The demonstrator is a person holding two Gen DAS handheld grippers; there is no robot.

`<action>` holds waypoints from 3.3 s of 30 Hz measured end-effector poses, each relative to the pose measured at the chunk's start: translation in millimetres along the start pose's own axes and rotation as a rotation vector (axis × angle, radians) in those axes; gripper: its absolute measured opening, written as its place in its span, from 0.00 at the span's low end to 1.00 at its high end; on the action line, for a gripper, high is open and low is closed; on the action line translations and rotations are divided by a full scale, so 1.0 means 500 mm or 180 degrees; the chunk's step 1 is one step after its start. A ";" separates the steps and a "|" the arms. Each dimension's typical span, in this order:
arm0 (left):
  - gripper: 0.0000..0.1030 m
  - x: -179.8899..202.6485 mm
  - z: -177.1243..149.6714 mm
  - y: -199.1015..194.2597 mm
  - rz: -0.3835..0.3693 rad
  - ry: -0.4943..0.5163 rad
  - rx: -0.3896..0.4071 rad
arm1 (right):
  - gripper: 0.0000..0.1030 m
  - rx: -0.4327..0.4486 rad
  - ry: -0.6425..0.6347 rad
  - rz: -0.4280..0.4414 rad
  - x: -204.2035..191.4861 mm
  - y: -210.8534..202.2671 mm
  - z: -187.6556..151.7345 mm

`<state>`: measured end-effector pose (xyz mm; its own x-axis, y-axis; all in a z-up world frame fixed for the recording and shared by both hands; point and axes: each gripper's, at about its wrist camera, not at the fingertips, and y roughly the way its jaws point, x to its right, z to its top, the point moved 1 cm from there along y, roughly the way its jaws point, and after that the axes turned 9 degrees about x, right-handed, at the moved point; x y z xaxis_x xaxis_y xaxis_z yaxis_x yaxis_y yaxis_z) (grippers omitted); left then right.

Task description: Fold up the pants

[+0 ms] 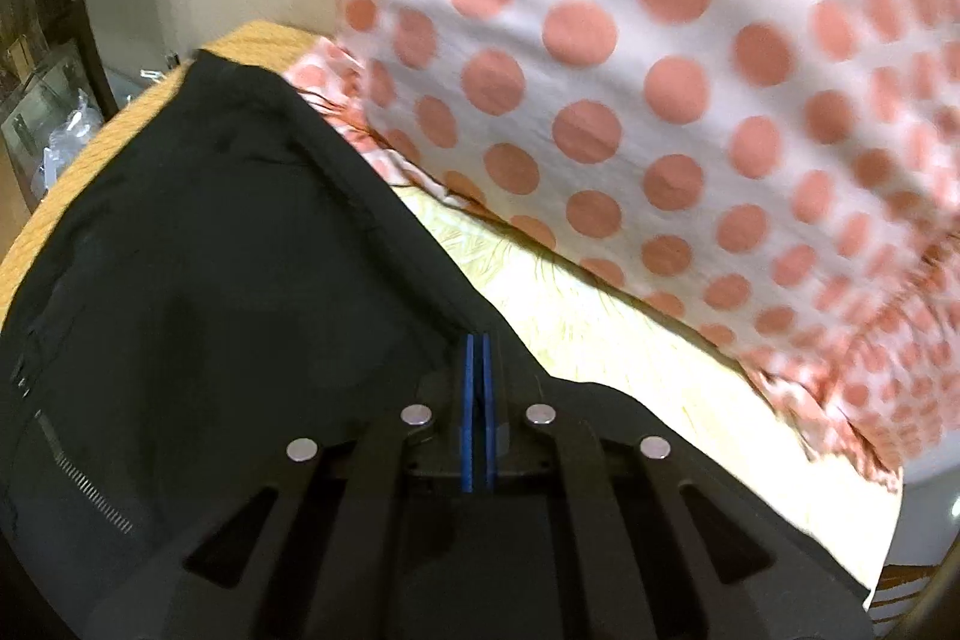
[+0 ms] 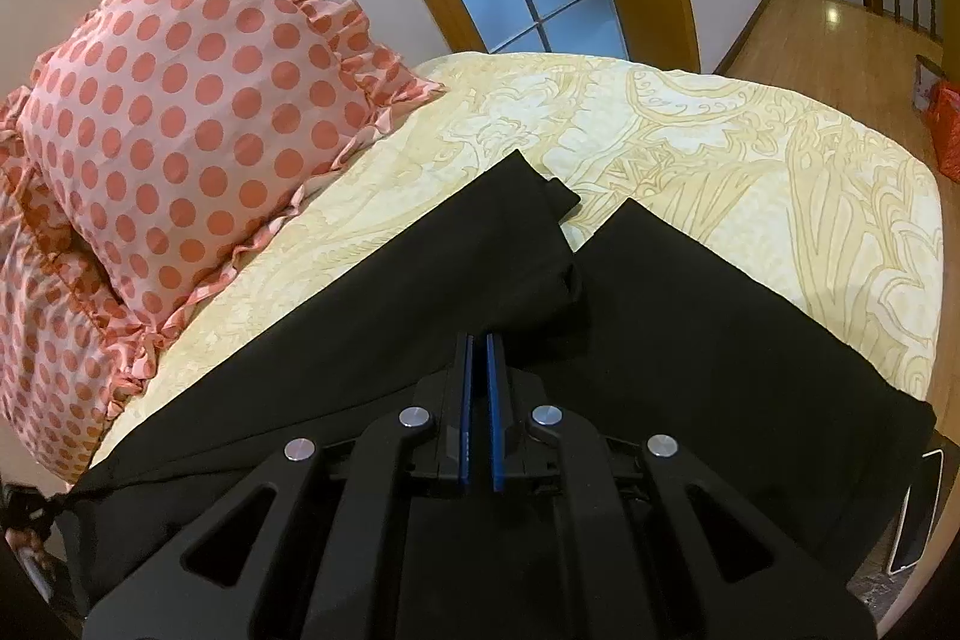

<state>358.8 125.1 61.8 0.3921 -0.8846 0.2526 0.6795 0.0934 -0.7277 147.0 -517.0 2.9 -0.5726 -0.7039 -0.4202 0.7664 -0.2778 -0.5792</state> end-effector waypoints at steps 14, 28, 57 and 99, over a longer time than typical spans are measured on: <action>0.03 -0.155 -0.284 -0.295 -0.0292 0.0106 0.0432 | 0.07 -0.0161 0.0378 0.0252 0.051 -0.027 -0.007; 0.05 -0.155 -0.296 -0.290 -0.0263 0.0195 0.0491 | 0.11 -0.0333 0.1021 0.0336 0.070 0.039 0.020; 0.00 -0.258 -0.384 -0.420 -0.0002 0.0379 0.0731 | 0.02 0.0283 0.0982 0.0369 0.221 -0.178 -0.030; 0.06 -0.395 -0.241 -0.319 -0.0607 -0.0775 0.0104 | 0.03 0.0175 0.1114 0.0852 0.202 -0.153 -0.034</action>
<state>98.3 229.9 51.3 0.3898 -0.7525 0.5308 0.7731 -0.0458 -0.6326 25.7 -555.7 -7.3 -0.4086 -0.4948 -0.7670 0.9101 -0.1568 -0.3836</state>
